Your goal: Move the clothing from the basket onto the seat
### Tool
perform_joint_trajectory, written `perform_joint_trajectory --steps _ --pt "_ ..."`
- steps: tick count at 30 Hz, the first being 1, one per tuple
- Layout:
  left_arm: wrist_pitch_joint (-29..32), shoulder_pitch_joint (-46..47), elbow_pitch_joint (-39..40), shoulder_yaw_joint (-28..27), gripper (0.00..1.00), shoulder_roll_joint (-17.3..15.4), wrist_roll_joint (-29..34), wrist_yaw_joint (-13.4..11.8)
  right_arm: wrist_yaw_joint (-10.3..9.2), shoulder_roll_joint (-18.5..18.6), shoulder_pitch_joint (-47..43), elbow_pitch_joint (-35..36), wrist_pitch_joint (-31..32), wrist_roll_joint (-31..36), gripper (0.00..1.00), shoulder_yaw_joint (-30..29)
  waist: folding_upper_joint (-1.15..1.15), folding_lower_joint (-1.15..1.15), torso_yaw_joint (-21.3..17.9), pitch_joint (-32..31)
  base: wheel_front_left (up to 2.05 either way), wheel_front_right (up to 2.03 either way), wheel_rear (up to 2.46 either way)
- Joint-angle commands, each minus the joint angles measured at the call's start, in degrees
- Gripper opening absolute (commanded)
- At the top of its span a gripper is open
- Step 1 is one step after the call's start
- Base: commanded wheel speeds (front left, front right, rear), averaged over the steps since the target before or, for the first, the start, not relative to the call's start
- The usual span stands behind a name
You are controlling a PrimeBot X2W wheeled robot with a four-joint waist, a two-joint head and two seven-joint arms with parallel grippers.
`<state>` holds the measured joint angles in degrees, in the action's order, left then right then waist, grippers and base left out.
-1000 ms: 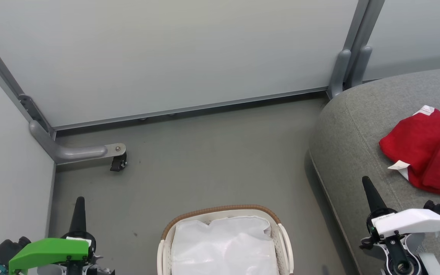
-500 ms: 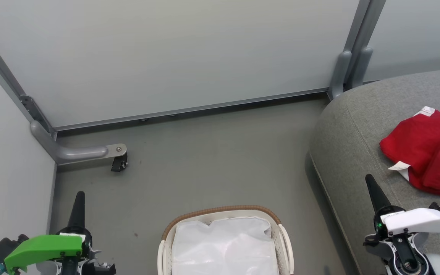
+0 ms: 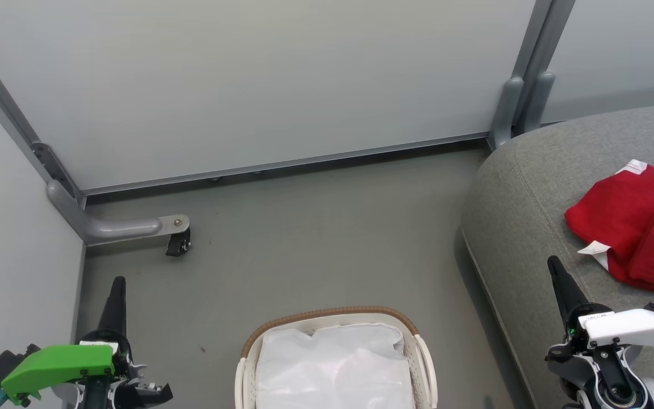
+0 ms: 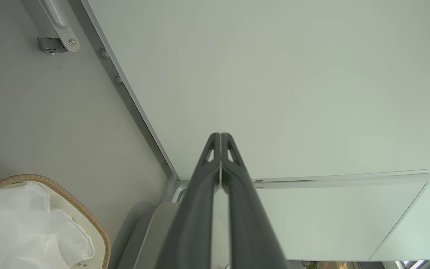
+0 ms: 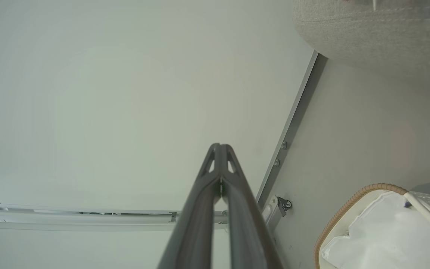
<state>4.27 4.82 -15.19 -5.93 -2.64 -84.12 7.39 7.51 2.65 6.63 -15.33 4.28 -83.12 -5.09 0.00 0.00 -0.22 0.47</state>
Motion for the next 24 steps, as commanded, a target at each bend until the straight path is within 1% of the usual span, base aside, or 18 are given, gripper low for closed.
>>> perform_joint_trajectory --steps 1,19,24 --pt "0.4 1.32 0.4 -0.36 0.0 -0.37 -1.32 0.15 -0.03 0.34 -0.37 0.54 0.39 -1.4 0.0 -0.35 0.0 0.0 0.02 -0.02 0.0 0.0 0.0" --pt "2.26 1.78 1.21 -0.69 0.0 -0.41 -7.93 0.18 -0.03 0.37 -0.69 1.41 2.27 -8.76 0.0 -1.49 0.0 0.0 0.2 -0.26 0.0 0.0 0.0" --pt "2.48 1.75 1.23 -0.72 0.0 -0.41 -8.37 0.18 -0.03 0.38 -0.74 1.5 2.41 -9.38 0.0 -1.59 0.0 0.0 0.22 -0.29 0.0 0.0 0.0"
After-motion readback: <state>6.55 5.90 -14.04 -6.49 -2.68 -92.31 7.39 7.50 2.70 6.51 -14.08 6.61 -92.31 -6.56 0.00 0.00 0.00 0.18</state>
